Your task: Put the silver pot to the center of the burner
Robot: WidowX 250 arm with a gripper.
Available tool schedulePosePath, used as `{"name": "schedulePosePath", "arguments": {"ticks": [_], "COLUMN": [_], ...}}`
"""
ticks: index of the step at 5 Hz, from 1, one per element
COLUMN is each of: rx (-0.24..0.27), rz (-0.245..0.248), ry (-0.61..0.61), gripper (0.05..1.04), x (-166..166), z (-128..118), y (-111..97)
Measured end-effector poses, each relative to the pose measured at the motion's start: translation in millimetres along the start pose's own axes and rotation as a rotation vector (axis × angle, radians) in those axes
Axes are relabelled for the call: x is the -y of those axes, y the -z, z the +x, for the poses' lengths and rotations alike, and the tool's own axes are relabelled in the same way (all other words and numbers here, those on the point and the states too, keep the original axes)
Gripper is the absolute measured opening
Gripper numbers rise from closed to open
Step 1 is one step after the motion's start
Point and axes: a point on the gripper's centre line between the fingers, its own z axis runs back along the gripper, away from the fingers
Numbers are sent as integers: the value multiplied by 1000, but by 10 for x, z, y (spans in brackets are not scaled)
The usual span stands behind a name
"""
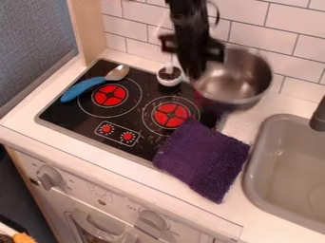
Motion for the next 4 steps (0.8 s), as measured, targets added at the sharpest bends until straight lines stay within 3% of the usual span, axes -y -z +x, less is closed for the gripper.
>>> {"name": "schedulePosePath", "arguments": {"ticks": [1,2,4], "rx": [59,67,20], "rz": [-3,19,65], "ry": [-15,-43,-173], "gripper": [78,78,78], "x": [-134,-374,-954], "z": [-95,-389,-1004], "y": [-308,-490,-644]}}
